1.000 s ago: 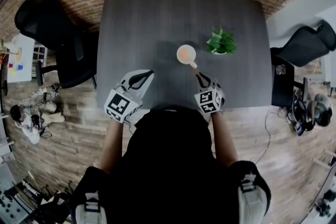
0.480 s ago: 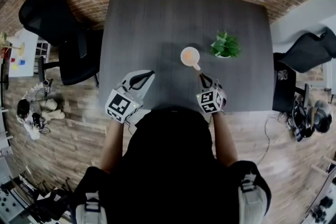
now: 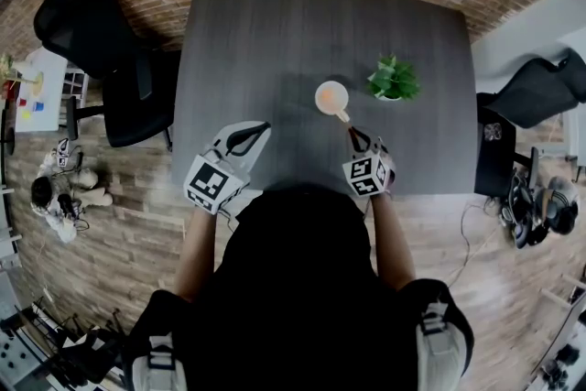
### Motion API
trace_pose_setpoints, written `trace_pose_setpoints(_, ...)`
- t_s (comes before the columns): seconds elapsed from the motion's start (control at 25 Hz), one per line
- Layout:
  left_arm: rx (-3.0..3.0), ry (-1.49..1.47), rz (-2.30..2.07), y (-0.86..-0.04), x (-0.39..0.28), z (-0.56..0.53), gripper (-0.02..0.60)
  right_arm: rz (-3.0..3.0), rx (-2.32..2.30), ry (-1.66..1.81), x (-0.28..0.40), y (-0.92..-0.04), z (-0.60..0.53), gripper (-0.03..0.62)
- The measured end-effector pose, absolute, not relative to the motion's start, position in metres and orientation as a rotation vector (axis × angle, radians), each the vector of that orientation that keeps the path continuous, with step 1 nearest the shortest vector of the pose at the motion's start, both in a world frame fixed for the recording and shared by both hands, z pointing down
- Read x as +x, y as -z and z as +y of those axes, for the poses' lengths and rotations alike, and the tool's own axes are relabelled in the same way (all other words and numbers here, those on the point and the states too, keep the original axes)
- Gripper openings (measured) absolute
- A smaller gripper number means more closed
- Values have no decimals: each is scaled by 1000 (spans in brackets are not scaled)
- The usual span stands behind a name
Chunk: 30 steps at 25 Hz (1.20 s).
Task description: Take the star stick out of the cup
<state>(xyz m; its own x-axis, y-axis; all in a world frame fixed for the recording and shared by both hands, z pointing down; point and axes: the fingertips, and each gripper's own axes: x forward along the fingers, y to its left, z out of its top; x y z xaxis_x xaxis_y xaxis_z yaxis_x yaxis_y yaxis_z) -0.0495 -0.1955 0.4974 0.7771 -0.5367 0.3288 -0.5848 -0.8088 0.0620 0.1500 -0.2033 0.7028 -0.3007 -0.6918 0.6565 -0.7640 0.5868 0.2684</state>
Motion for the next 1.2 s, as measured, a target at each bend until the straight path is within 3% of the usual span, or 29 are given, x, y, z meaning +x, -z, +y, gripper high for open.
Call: trace_pose_setpoints(1.2,2811,-417,-906,-495,-28,-187,2,-2142,1148,-13,164,-645,-199,17)
